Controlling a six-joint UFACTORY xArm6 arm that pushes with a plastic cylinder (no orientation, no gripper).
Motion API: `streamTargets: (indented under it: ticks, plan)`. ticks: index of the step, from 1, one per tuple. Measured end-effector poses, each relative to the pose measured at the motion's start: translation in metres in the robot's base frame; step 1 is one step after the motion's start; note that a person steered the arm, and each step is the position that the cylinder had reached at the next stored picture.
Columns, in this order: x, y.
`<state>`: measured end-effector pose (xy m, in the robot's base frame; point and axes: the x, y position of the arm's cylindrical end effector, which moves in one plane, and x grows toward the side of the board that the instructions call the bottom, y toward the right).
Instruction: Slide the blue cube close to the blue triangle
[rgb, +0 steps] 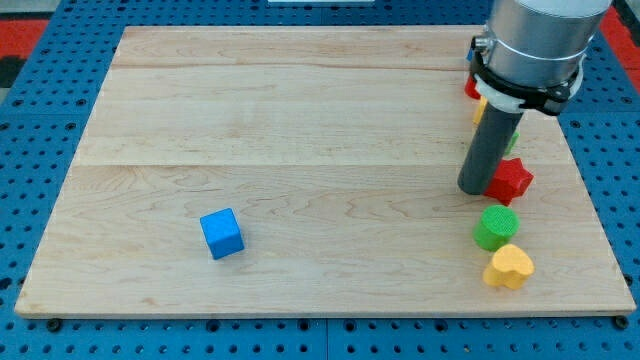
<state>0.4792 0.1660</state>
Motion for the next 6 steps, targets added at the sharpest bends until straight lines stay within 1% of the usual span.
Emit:
streamTargets:
  ticks: [1, 2, 3, 4, 6]
  plan:
    - [0.019, -0.080]
    - [0.071, -0.129]
    - [0.116, -0.195]
    - [0.100, -0.265]
    - [0.013, -0.290]
